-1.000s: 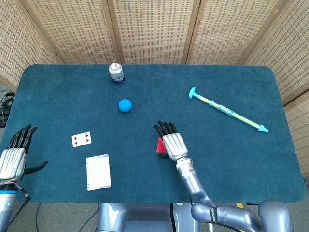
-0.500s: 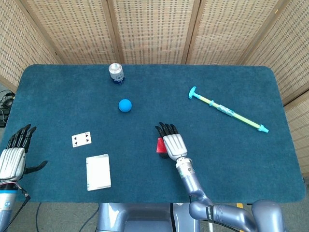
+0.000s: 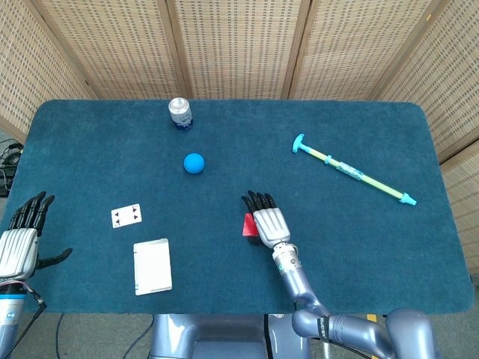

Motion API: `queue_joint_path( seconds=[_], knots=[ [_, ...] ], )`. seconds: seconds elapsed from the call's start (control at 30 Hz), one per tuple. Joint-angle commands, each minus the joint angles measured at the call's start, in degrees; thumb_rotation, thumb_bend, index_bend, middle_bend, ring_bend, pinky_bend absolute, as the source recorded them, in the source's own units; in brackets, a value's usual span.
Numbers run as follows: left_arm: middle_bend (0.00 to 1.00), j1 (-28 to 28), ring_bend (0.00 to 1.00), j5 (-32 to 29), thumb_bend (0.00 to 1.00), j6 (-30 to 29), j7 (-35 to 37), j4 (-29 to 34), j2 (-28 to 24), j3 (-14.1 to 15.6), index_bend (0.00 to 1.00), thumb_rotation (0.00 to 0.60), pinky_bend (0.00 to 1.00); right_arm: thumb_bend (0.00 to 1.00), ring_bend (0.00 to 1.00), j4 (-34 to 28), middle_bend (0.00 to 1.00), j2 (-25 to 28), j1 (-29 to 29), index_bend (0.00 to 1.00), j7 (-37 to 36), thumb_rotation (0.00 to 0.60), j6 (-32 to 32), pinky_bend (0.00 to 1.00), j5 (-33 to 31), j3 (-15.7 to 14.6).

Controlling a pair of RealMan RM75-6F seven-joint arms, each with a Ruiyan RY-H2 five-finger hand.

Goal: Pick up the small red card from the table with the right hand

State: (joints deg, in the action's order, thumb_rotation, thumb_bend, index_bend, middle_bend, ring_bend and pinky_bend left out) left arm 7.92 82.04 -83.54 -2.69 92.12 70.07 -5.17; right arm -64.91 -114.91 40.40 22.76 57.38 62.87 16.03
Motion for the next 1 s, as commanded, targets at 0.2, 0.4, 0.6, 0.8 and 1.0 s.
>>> queue_joint_path(
  seconds=[0.2,0.4,0.6,0.8,1.0],
  knots=[
    [0.0,0.0,0.0,-0.14,0.15,-0.06,0.01,0.02,0.04,-0.07,0.0,0.6,0.08,0.67,0.0,1.83,0.0,-0.58,0.72,0.11,-0.92,0.6,-0.64,0.0,0.05,0.23],
    [0.0,0.12,0.0,-0.01,0.15,0.29,0.02,-0.02,0.14,0.15,0.0,0.6,0.08,0.82,0.0,1.54,0.0,-0.51,0.65,0.12,-1.73,0.6,0.61,0.0,1.49,-0.12],
    [0.0,0.08,0.0,0.1,0.16,0.15,0.05,0.09,0.09,0.18,0.0,0.6,0.08,0.91,0.0,0.77,0.0,0.05,0.17,0.12,-1.79,0.6,0.89,0.0,1.47,-0.46],
    [0.0,0.07,0.0,0.39,0.15,0.05,0.08,0.26,0.03,0.32,0.0,0.6,0.08,0.99,0.0,-0.2,0.0,0.46,-0.2,0.12,-1.38,0.6,1.6,0.0,1.56,-0.67],
    [0.0,0.0,0.0,0.49,0.15,-0.16,0.2,0.36,-0.08,0.32,0.0,0.6,0.08,0.99,0.0,-0.94,0.0,0.79,-0.28,0.12,-1.39,0.6,2.1,0.0,1.76,-0.55]
  ],
)
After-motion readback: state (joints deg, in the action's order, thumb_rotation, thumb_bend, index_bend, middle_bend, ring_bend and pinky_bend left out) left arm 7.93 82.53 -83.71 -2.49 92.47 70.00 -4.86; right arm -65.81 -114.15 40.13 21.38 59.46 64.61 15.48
